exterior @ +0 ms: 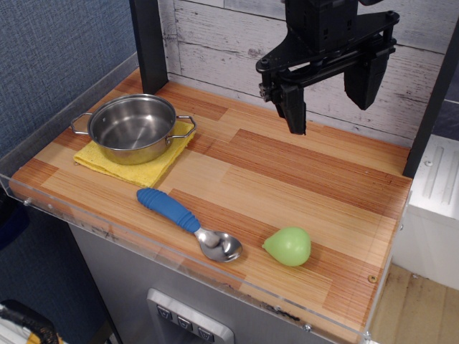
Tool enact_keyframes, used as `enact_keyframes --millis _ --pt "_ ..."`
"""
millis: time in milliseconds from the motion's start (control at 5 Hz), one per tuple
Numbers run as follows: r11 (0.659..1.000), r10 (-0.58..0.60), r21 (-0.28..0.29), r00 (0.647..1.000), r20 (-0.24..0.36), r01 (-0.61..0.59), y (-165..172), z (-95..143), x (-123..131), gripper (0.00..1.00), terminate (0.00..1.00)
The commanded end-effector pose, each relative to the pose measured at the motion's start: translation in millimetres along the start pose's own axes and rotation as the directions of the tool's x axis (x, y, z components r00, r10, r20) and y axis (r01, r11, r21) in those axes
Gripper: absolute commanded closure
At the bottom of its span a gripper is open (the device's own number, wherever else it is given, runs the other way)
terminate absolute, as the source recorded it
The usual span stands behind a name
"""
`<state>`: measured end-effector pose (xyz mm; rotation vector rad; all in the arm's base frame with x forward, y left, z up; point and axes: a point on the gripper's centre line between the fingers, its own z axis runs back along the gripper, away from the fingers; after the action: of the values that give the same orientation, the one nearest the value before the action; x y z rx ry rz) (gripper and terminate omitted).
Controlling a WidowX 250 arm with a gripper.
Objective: Put the green object into the pot.
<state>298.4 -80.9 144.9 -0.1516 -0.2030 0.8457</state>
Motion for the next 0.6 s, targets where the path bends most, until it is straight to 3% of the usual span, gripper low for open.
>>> enact_keyframes --millis 0,400 --pt "1.000 0.000 0.000 1.000 0.000 0.000 0.0 0.0 0.0 0.00 0.00" --pt "0.975 0.220 0.022 0.974 -0.055 -0.219 37.2 -4.9 -37.3 0.00 0.00"
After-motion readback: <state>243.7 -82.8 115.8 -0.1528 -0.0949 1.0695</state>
